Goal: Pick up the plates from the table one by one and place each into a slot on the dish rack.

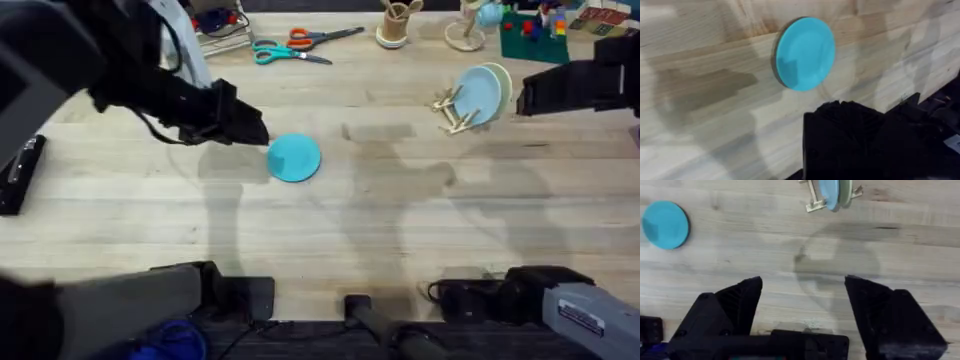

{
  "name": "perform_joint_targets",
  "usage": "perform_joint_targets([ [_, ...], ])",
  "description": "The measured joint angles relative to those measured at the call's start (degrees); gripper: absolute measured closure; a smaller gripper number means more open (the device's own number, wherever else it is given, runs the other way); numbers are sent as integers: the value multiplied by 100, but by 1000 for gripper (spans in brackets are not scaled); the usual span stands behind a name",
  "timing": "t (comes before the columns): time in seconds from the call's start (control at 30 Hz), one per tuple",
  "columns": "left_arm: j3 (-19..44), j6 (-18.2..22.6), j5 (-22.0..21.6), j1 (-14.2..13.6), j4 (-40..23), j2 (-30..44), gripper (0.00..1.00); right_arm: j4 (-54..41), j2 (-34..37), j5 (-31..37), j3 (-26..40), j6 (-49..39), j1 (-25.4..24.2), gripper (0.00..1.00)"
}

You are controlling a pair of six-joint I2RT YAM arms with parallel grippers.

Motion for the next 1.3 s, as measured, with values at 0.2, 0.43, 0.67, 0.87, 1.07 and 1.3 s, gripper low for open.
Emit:
perform_joint_targets([
  [0.2, -46, 193, 99, 0, 320, 751, 959, -2, 0, 0, 0, -1, 0, 8],
  [0.43, -46, 284, 128, 0, 747, 1477, 959, -2, 0, 0, 0, -1, 0, 7],
  [0.67, -46, 309, 80, 0, 1197, 2193, 959, -1, 0, 0, 4, 1, 0, 7],
  [0.87, -17, 313, 409, 52, 1278, 2528, 959, -2, 0, 0, 4, -1, 0, 7],
  [1.07, 24, 313, 737, 52, 1356, 2732, 959, -2, 0, 0, 7, -1, 0, 7],
  [1.3, 26, 311, 779, 52, 1375, 2747, 959, -2, 0, 0, 13, 0, 0, 8],
])
